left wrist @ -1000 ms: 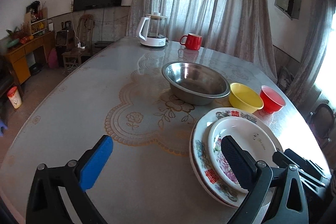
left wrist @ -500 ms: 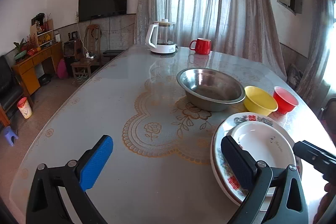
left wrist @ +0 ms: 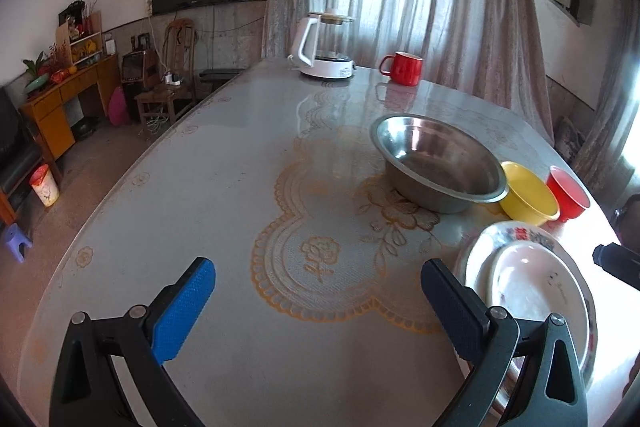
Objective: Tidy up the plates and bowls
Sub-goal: 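Move both grippers away from the stack toward the steel bowl, then close both grippers on the rim of the steel bowl, then lift the steel bowl with both grippers and set it beside the plate stack, then move both grippers to the yellow bowl and close on its rim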
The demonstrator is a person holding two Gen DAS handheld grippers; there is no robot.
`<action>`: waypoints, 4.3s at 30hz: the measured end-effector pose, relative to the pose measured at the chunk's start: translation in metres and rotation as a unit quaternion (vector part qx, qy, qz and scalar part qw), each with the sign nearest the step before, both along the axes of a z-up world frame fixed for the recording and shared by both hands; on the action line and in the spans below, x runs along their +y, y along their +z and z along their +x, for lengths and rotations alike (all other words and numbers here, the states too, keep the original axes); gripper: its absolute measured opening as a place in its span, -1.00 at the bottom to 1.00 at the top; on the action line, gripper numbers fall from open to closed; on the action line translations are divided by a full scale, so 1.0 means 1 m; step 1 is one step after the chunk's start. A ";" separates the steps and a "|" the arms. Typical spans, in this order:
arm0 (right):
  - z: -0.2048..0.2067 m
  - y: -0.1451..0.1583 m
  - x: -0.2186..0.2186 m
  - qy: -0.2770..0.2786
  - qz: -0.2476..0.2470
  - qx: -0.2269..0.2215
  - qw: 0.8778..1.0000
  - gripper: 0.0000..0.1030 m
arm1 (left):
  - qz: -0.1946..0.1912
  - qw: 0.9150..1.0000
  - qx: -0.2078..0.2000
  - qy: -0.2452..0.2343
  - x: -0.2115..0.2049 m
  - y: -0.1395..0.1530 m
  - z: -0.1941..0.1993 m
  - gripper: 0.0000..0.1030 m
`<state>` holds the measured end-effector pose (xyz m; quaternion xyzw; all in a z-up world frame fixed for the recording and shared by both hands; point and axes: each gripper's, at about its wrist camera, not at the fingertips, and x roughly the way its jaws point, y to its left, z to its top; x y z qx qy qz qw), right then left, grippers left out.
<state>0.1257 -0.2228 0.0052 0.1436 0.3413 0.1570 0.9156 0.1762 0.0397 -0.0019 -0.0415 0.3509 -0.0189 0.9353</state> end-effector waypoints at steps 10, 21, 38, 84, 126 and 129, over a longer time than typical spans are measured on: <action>0.063 0.014 0.001 0.030 0.007 0.015 0.999 0.45 | -0.047 0.999 0.025 0.000 0.016 0.001 0.046 1.00; 0.150 0.012 -0.011 0.024 0.018 0.049 0.998 0.45 | -0.052 0.998 0.036 -0.012 -0.002 0.003 0.089 1.00; 0.238 -0.015 -0.004 0.031 -0.001 0.107 0.994 0.54 | -0.116 0.988 0.078 -0.058 -0.031 -0.018 0.143 0.08; 0.180 -0.044 0.111 0.144 -0.093 0.144 0.974 -0.55 | -0.111 0.991 0.073 0.000 0.041 -0.030 0.026 -0.46; 0.105 -0.045 -0.123 -0.160 0.128 0.084 0.975 -0.39 | 0.023 0.979 0.062 -0.191 -0.167 0.014 0.109 0.99; 0.108 -0.051 -0.127 -0.157 0.129 0.091 0.975 -0.39 | 0.022 0.979 0.058 -0.192 -0.178 0.014 0.118 0.99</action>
